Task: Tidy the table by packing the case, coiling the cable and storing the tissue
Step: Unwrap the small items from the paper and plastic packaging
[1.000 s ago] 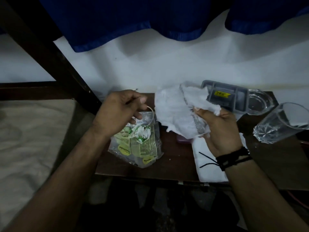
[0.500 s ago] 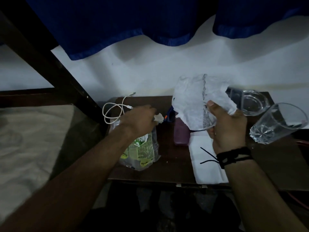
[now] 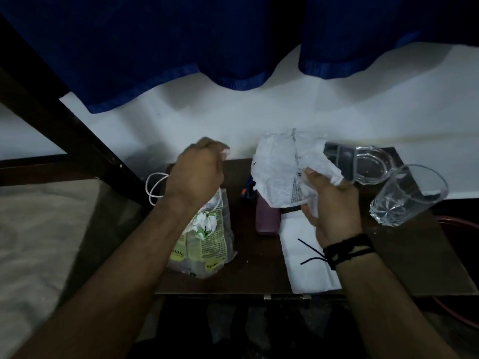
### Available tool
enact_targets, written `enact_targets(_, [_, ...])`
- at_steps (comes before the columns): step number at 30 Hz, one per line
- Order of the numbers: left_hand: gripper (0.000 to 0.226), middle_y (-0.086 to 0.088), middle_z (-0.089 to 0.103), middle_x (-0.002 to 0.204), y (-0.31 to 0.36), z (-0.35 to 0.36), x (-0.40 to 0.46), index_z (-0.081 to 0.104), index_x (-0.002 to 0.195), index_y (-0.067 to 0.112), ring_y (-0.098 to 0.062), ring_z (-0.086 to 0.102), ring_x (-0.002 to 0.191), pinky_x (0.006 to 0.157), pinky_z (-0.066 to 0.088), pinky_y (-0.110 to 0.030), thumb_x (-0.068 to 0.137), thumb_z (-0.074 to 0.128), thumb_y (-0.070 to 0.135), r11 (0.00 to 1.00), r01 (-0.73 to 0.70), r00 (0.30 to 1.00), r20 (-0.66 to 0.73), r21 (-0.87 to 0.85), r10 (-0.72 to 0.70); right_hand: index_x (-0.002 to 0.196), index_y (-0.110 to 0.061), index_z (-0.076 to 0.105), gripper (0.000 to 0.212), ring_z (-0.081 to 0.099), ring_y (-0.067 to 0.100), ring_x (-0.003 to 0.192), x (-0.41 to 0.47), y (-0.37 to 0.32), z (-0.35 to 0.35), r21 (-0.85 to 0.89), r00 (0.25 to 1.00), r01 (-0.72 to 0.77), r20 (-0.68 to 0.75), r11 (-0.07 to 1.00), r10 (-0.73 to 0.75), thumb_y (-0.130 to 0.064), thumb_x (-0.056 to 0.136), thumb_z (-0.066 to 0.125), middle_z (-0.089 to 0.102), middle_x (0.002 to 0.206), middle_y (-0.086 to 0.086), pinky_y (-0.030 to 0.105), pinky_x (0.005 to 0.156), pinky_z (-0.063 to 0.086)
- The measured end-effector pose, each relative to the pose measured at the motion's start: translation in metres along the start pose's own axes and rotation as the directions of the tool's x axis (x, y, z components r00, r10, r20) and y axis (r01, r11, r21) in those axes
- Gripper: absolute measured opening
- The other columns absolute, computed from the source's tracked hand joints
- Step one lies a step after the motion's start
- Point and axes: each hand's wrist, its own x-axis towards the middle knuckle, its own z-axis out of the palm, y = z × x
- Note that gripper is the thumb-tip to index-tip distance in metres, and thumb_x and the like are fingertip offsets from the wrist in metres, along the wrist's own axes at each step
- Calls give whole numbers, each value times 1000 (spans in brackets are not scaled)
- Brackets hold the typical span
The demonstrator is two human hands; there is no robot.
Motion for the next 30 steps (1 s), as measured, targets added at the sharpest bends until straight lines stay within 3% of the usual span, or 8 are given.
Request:
enact_targets(3, [26,-8,60,116,27,-23,-14,74,117,10,4,52,85,81,39,0,95,62,1,972,-162,960,-254,-169,116,98,-25,72,9,72,4,77,-3,2,2,-81,996,-66,59,994,71,-17,94,69,77,86,-14,23,59,55])
enact_targets(6, [18,-1,66,108,56,-21,-25,68,112,16,-7,61,79,75,55,-24,94,68,15,943,-251,967,-104,-218,234,109,-28,72,19,70,18,101,-5,7,5,-116,978,-180,84,977,190,-30,90,73,75,110,-5,38,81,58])
enact_targets(8, [15,-1,70,99,64,-9,-29,65,105,18,-18,64,80,69,55,-35,92,70,23,952,-247,967,15,-182,254,111,-21,72,27,69,24,102,-8,7,7,-90,947,-265,165,960,277,-31,86,75,74,113,4,40,81,58])
enact_targets(13, [13,-5,74,89,63,10,-38,66,101,15,-29,66,84,67,56,-41,90,60,21,937,-303,948,41,-175,315,126,-16,69,56,72,19,91,-9,7,7,-28,850,-367,397,930,347,-35,75,78,71,108,7,34,70,58])
enact_targets(17, [15,-3,65,103,63,10,-47,50,105,19,-34,68,80,60,56,-46,93,58,20,948,-211,974,30,-238,225,128,-11,67,48,72,18,94,-10,7,6,-28,819,-352,475,935,323,-28,84,76,69,112,9,32,68,57])
enact_targets(23, [21,0,69,105,50,-13,-49,57,109,22,-27,69,89,70,57,-41,94,63,34,949,-247,962,65,-193,264,120,-11,70,36,74,20,94,-19,7,8,-57,894,-216,390,975,221,-7,84,69,77,104,7,35,69,61])
enact_targets(27, [14,4,71,111,-7,-39,-40,63,109,27,-17,71,93,80,59,-38,97,62,34,987,-28,995,87,-156,42,127,-19,69,41,71,23,112,-15,6,7,-20,951,-180,254,984,179,-4,89,69,74,122,4,45,85,58])
enact_targets(30, [20,1,71,121,-50,-56,-33,68,116,25,-19,68,104,93,54,-33,97,62,30,976,208,921,324,60,-216,128,-20,69,42,72,22,110,-15,6,8,12,960,-173,225,985,166,-3,89,69,75,120,1,44,83,59])
